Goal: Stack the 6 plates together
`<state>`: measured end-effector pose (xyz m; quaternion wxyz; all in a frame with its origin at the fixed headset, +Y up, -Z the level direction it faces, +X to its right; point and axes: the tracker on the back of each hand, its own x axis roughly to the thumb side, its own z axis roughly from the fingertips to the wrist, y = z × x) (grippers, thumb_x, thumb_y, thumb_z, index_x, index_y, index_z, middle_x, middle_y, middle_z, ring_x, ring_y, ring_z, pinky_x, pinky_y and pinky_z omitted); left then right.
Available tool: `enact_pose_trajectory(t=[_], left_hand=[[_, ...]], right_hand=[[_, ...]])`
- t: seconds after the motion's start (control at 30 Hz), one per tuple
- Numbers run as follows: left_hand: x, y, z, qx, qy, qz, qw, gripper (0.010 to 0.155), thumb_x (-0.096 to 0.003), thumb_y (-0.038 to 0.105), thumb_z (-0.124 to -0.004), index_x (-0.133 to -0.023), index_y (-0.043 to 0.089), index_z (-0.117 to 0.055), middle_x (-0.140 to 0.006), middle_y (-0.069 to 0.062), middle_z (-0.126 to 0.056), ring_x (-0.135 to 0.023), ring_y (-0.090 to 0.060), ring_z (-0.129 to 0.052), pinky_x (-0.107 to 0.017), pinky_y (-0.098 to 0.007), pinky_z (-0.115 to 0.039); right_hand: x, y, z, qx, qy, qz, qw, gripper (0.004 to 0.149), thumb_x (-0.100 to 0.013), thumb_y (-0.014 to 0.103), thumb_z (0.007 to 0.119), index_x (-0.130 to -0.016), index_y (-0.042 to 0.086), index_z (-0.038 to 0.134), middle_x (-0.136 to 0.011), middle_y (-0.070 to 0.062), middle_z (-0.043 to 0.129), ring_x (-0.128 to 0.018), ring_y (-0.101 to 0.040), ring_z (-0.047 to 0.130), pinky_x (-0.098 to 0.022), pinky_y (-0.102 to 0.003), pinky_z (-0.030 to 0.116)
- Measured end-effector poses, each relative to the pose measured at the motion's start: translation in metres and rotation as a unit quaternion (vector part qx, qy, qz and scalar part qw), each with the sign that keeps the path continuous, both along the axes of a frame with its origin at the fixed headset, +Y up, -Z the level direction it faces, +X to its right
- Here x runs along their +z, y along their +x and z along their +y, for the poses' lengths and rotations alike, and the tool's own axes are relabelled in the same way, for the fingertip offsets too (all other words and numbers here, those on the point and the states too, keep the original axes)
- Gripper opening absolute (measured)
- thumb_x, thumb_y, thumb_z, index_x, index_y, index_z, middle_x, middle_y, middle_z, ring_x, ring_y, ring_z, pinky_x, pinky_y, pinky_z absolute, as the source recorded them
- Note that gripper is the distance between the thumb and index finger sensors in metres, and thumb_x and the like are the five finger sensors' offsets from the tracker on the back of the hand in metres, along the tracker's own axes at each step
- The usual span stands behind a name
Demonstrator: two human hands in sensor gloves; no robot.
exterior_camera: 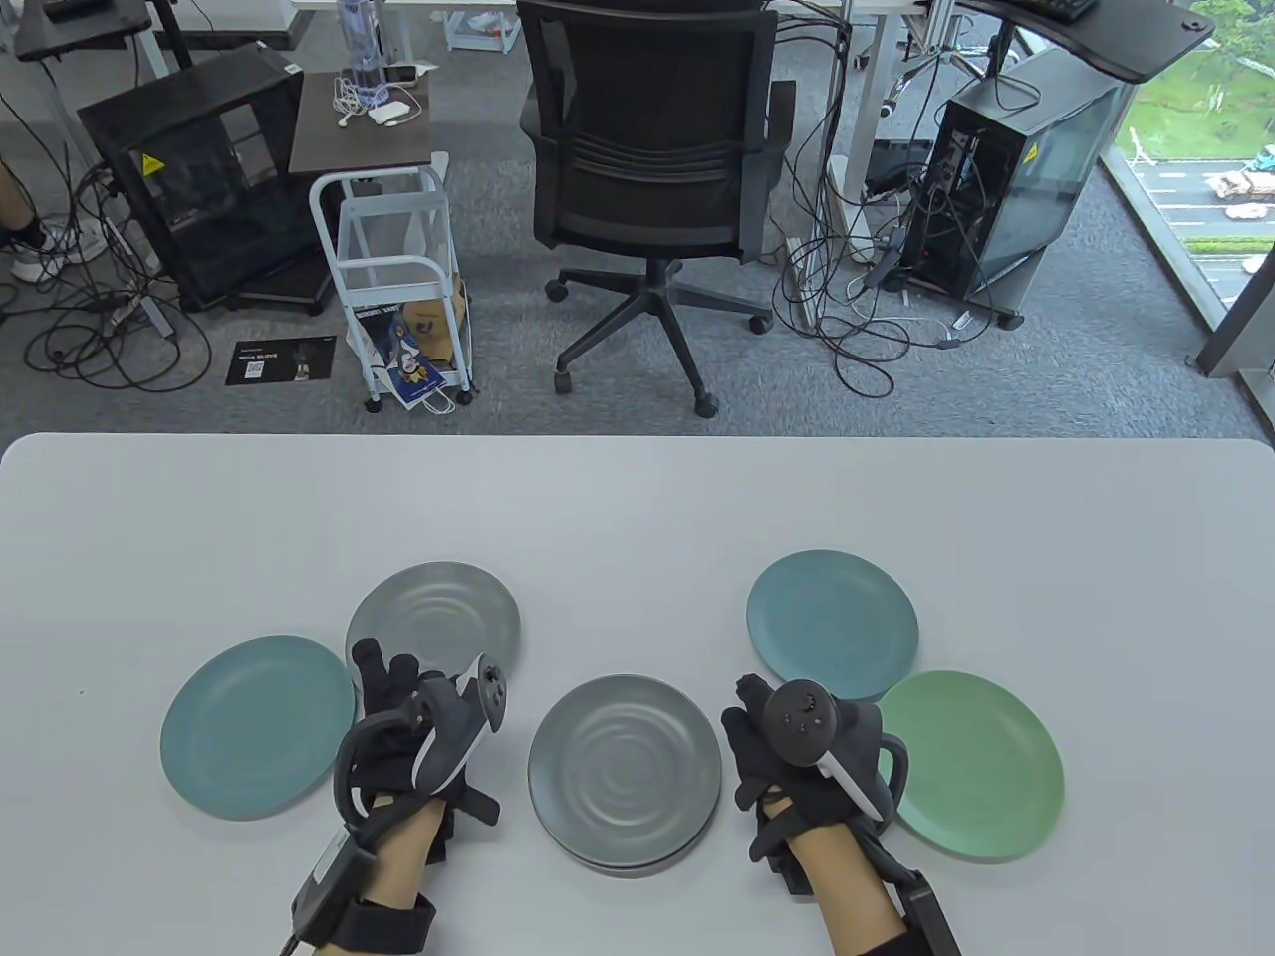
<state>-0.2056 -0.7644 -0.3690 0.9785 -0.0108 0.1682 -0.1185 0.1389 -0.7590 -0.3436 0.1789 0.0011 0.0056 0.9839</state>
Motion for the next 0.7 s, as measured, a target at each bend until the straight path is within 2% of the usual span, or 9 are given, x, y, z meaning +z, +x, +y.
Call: enact_pose_trajectory(t=[0.17, 0.33, 0.5, 0.63, 0.7], left_hand=[[-0.003, 0.005, 0.0, -0.021, -0.02, 0.001, 1.0, 0.05, -0.0352, 0.049, -0.088, -0.084, 0.053, -0.078, -0.09, 0.025, -0.086, -0.107, -0.003, -0.063, -0.092, -0.046, -0.015], [-0.002, 0.012, 0.003, -0.048, -0.013, -0.006, 0.999, 0.046, -0.0357, 0.048, -0.089, -0.081, 0.051, -0.081, -0.086, 0.025, -0.089, -0.103, -0.001, -0.069, -0.093, -0.044, -0.02], [0.008, 0.011, 0.015, -0.038, 0.06, -0.006, 0.997, 0.041, -0.0332, 0.047, -0.092, -0.074, 0.048, -0.087, -0.078, 0.023, -0.092, -0.098, 0.0, -0.073, -0.094, -0.043, -0.023], [0.016, 0.018, 0.025, -0.062, 0.121, -0.042, 0.99, 0.037, -0.0274, 0.047, -0.098, -0.063, 0.041, -0.092, -0.064, 0.017, -0.096, -0.089, 0.001, -0.08, -0.094, -0.041, -0.031], [0.019, 0.02, 0.029, -0.05, 0.127, -0.055, 0.989, 0.036, -0.0263, 0.046, -0.1, -0.061, 0.038, -0.093, -0.06, 0.015, -0.096, -0.087, 0.001, -0.081, -0.093, -0.042, -0.032]], right_hand=[[-0.001, 0.001, -0.001, -0.003, -0.004, -0.003, 1.0, 0.054, -0.055, 0.055, 0.062, -0.099, 0.024, 0.066, -0.075, 0.004, 0.091, -0.083, -0.028, 0.081, -0.076, -0.057, 0.046], [-0.001, 0.002, -0.001, -0.006, -0.007, -0.004, 1.0, 0.054, -0.055, 0.055, 0.062, -0.099, 0.024, 0.066, -0.075, 0.004, 0.092, -0.083, -0.028, 0.081, -0.076, -0.057, 0.047], [-0.001, 0.003, -0.001, -0.006, -0.006, -0.003, 1.0, 0.054, -0.055, 0.055, 0.062, -0.099, 0.025, 0.066, -0.075, 0.004, 0.091, -0.083, -0.028, 0.081, -0.076, -0.057, 0.047], [-0.001, 0.003, -0.001, -0.004, -0.006, -0.004, 1.0, 0.054, -0.055, 0.055, 0.062, -0.099, 0.024, 0.066, -0.076, 0.004, 0.092, -0.084, -0.028, 0.081, -0.076, -0.057, 0.046], [-0.001, 0.004, -0.001, -0.003, -0.004, -0.005, 1.0, 0.054, -0.055, 0.055, 0.062, -0.099, 0.025, 0.066, -0.076, 0.004, 0.091, -0.084, -0.028, 0.08, -0.076, -0.057, 0.046]])
